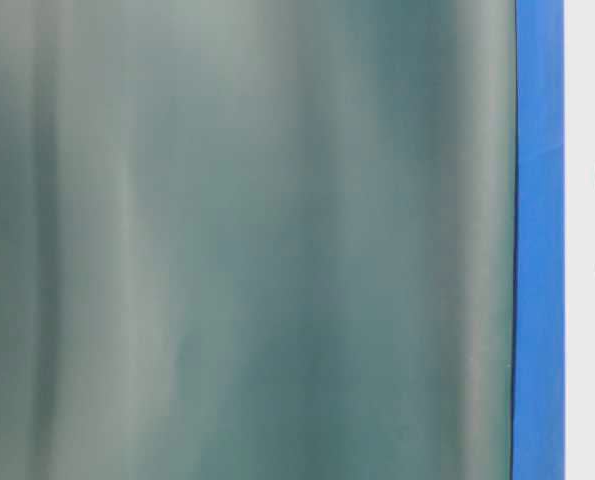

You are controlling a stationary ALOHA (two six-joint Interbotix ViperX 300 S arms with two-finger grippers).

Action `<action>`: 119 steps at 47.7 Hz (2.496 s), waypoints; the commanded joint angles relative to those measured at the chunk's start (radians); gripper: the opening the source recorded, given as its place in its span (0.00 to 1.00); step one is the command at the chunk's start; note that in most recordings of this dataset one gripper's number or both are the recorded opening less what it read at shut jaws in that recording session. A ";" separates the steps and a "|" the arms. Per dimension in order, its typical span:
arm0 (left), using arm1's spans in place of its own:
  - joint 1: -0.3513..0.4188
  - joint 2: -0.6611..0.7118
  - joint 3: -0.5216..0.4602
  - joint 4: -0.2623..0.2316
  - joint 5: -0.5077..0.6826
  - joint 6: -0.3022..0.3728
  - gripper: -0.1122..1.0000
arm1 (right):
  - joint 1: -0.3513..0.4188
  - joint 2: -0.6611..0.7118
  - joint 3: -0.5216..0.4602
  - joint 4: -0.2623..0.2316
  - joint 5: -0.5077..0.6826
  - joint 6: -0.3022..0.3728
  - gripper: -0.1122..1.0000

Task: Touch the tip of the soldering iron to the tip of the solder at the mark.
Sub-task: 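Lower left gripper to yellow solder wire and right gripper to red soldering iron, then close left gripper on solder wire and right gripper on iron handle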

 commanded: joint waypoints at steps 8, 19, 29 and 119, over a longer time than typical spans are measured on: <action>-0.149 0.014 -0.023 0.003 -0.006 0.005 0.10 | 0.127 0.025 -0.051 0.006 0.046 0.046 0.05; -0.272 0.067 -0.009 0.003 -0.015 -0.002 0.10 | 0.236 0.077 -0.040 0.005 0.057 0.084 0.05; -0.354 0.179 -0.006 0.002 -0.071 -0.005 0.13 | 0.319 0.164 -0.034 0.006 0.046 0.140 0.23; -0.552 1.146 -0.092 -0.012 -0.494 -0.107 0.33 | 0.506 1.144 -0.052 0.291 -0.494 0.190 0.46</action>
